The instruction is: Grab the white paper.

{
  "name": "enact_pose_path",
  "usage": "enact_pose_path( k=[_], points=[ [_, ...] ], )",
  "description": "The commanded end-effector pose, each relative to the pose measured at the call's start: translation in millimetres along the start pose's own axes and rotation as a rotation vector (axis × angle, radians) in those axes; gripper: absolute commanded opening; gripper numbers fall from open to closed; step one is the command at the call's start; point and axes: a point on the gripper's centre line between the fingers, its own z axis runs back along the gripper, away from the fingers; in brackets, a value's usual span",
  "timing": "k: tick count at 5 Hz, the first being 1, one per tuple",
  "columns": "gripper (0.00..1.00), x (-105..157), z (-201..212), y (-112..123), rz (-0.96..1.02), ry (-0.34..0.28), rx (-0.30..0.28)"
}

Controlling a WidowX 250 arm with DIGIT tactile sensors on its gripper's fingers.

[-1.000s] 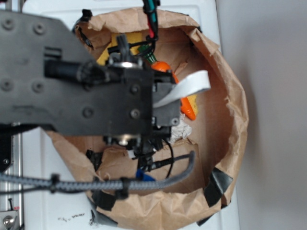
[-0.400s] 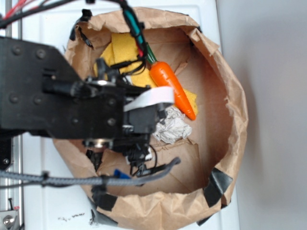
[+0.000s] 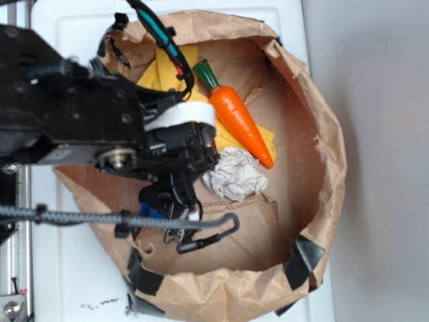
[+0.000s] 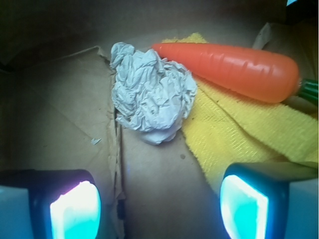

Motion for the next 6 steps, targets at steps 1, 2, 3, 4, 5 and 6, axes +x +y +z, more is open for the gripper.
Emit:
enact_pose_path(
  k=[1, 2, 3, 4, 5, 6],
  points=[
    [1.0, 45.5, -10.0, -22.4, 0.028, -0.005, 0.06],
    [1.0, 53.5, -21.0, -22.7, 0.039, 0.001, 0.065],
    [1.0, 52.5, -30.7, -25.0, 0.039, 0.007, 0.082],
    [1.0, 45.2, -49.4, -29.3, 0.031, 0.054, 0.124],
    [0.0, 35.1, -56.2, -27.2, 0.006, 0.071, 0.116],
    [0.0, 27.5, -52.2, -22.6, 0.012, 0.066, 0.118]
  ],
)
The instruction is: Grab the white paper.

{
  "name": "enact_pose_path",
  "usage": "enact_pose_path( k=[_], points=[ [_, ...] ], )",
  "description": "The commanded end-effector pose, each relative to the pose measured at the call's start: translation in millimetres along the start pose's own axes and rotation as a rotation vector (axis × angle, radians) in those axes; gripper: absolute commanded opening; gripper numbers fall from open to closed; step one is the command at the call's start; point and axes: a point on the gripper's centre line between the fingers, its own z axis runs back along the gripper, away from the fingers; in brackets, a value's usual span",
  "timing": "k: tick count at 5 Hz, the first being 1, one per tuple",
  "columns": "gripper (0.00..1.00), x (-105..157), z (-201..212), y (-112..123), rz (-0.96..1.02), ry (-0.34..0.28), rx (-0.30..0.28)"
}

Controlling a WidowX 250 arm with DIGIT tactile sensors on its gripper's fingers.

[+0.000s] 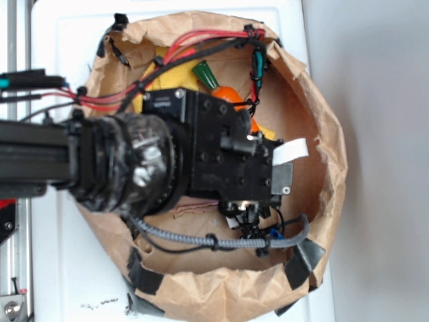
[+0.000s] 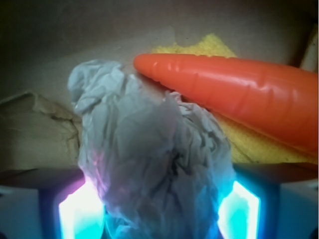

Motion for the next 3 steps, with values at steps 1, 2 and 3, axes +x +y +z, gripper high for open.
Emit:
enact_pose_path(
  k=[1, 2, 3],
  points=[
    [0.0, -7.1, 31.4, 7.0, -0.017, -0.043, -0.027],
    [0.0, 32.7, 58.4, 6.0, 0.011, -0.024, -0.083],
    [0.0, 44.0, 98.5, 19.6, 0.04, -0.035, -0.14]
  ],
)
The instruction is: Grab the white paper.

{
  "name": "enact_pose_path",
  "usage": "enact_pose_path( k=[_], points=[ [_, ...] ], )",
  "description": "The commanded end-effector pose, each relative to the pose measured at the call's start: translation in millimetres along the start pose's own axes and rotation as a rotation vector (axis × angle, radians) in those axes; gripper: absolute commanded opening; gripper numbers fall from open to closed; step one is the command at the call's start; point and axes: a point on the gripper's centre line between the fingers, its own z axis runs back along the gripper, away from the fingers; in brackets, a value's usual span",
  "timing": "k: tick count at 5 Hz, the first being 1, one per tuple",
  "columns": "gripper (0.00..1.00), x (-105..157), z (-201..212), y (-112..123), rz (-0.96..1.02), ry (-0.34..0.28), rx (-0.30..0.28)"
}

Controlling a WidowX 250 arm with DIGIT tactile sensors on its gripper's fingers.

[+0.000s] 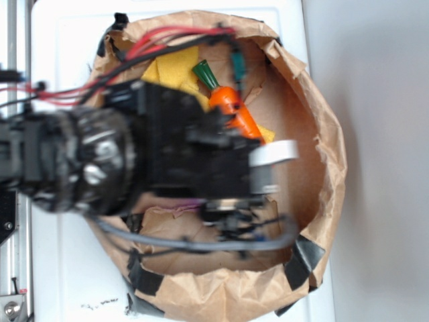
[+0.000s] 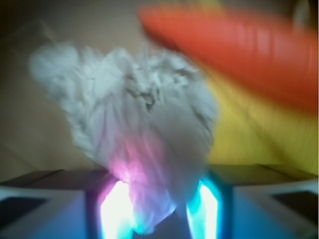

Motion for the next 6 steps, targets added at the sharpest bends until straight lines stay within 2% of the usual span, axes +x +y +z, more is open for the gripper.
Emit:
enact_pose_path(
  k=[1, 3, 4, 5, 6],
  points=[
    [0.0, 32.5, 90.4, 19.8, 0.043, -0.044, -0.076],
    [0.0, 25.5, 133.5, 32.6, 0.03, 0.004, -0.057],
    [0.62, 17.1, 127.6, 29.2, -0.004, -0.031, -0.015],
    [1.0, 12.1, 111.1, 23.9, -0.016, -0.05, -0.008],
    [1.0, 9.1, 93.3, 14.2, -0.04, -0.084, -0.045]
  ],
)
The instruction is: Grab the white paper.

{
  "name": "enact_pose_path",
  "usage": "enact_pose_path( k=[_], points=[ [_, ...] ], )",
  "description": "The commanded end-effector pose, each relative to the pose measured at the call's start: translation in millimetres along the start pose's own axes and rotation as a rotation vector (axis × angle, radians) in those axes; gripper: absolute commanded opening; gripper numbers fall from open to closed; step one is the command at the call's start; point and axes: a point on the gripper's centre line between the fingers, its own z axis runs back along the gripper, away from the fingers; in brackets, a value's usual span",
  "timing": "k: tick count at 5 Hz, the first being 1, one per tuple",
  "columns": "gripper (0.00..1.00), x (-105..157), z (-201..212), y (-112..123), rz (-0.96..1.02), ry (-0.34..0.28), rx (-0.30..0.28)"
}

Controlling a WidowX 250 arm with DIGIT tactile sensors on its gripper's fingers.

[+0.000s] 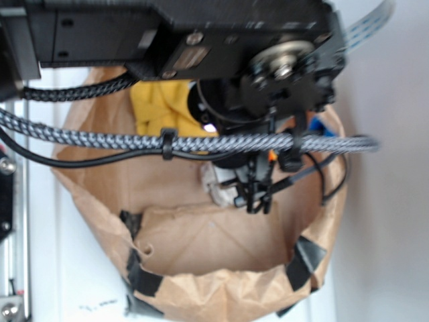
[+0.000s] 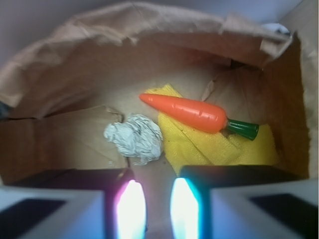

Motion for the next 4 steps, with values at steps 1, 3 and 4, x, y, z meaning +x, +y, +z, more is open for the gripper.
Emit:
enact_pose_path(
  k=[1, 3, 4],
  points=[
    [1.0, 9.0, -21.6, -22.0, -0.051, -0.114, 0.001],
    [1.0, 11.8, -61.3, -36.5, -0.068, -0.105, 0.049],
    [1.0, 11.1, -77.5, -39.9, -0.067, -0.11, 0.077]
  ],
)
